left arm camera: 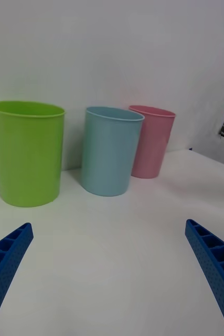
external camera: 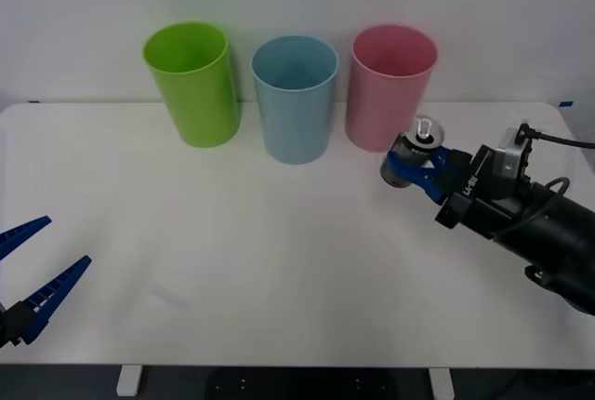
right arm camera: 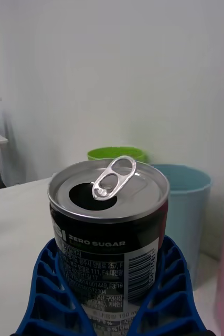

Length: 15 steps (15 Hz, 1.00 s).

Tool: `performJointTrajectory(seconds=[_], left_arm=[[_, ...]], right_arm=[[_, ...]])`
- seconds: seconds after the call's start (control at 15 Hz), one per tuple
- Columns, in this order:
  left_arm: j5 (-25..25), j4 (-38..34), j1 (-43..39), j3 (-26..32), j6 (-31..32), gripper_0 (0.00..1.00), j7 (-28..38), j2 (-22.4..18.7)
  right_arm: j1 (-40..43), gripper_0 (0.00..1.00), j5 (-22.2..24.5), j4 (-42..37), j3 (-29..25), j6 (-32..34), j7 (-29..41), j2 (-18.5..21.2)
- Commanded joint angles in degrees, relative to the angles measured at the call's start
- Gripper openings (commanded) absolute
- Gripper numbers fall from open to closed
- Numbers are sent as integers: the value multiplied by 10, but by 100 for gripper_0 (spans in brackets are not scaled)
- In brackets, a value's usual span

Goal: Grasp the object on the table and drop it into the matching bin: aluminum can to the light blue bin, PET bottle to the pink bin.

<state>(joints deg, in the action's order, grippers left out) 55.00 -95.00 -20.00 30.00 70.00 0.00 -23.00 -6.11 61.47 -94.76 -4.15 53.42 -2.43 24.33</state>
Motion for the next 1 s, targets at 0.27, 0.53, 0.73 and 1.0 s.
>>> performJointTrajectory(seconds=[0.27, 0.53, 0.73, 1.0], left_arm=[[0, 0, 0, 0, 0, 100, 0, 0], [0, 0, 0, 0, 0, 100, 0, 0], [0, 0, 0, 0, 0, 100, 0, 0], [0, 0, 0, 0, 0, 100, 0, 0]], right_arm=[[-79, 0, 4, -3, 59, -107, 45, 28], [-132, 0, 37, -3, 97, -177, 114, 38], [-171, 0, 73, -2, 116, -205, 176, 38], [-256, 0, 81, 84, 145, -205, 197, 34]])
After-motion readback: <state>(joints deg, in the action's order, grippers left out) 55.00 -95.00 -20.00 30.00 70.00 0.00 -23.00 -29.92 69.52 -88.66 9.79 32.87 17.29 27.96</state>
